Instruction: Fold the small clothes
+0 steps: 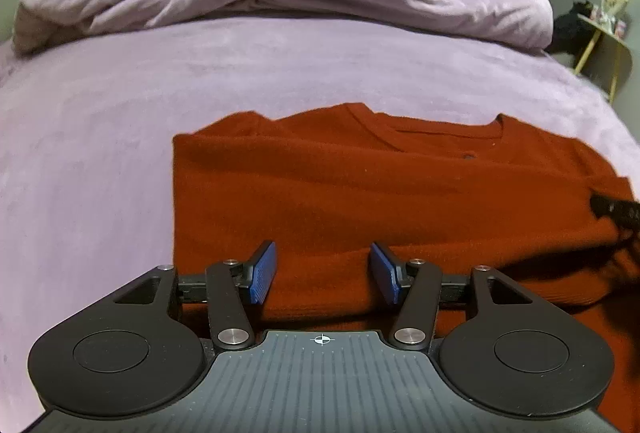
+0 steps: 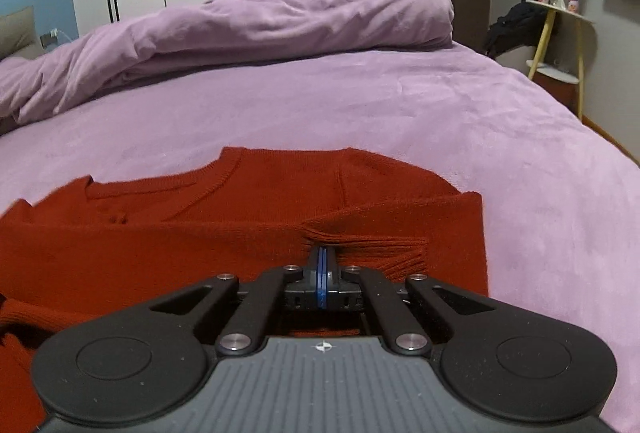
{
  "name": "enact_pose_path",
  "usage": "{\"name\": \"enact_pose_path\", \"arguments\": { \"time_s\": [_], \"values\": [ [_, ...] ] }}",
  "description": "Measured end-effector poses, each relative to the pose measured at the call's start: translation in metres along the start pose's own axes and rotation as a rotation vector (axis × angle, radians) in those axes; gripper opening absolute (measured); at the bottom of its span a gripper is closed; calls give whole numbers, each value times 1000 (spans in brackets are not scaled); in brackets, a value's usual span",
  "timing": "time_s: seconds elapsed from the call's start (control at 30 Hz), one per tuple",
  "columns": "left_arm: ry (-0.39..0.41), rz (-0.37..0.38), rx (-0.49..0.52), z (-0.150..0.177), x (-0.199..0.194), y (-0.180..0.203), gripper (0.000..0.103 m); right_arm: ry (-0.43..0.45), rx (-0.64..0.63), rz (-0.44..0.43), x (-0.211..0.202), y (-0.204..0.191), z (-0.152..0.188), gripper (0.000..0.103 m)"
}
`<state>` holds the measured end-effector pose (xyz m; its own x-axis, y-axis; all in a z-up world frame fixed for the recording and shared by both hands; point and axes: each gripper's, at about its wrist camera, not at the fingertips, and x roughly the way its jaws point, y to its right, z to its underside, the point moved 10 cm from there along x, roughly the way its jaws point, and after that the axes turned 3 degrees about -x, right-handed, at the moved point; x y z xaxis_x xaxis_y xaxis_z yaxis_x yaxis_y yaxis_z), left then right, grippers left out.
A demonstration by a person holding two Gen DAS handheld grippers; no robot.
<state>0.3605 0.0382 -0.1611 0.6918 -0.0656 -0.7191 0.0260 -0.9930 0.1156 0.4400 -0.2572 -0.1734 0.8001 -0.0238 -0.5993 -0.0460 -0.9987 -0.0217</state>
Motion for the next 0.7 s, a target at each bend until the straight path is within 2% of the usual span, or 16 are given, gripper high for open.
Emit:
{"name": "enact_pose_path", "arguments": {
  "time_s": [0.07,0.13,0.17,0.23,0.3,0.4,0.47,0.5,0.53,0.6,0.63,0.7],
  "values": [
    [2,21,4,5,-11,-4,58,-33,91,-88,-12,3,8,7],
    [-13,35,-6,13,-19,-10,56,-80,243,-197,-33,12,18,24],
    [-18,44,-20,16,-22,-12,56,-87,330,-245,-45,17,25,36],
    [-20,56,-42,20,-29,-14,56,-85,477,-311,-65,27,38,46],
    [-24,57,-47,22,-34,-13,56,-98,562,-327,-73,33,48,46],
    [-44,65,-55,23,-38,-9,56,-107,606,-329,-66,32,51,46],
    [-52,75,-71,23,-39,-8,55,-121,629,-331,-56,28,47,41],
    [-54,80,-80,23,-40,-8,55,-136,636,-325,-52,26,47,28],
    [-56,81,-86,23,-41,-9,55,-150,633,-309,-46,22,46,7],
    [-47,64,-84,20,-43,-13,55,-193,555,-257,-41,18,47,6],
    [-39,57,-81,19,-44,-15,55,-169,508,-250,-46,16,44,6],
    [-39,50,-87,17,-43,-20,55,-103,534,-317,-61,15,40,6]
  ]
}}
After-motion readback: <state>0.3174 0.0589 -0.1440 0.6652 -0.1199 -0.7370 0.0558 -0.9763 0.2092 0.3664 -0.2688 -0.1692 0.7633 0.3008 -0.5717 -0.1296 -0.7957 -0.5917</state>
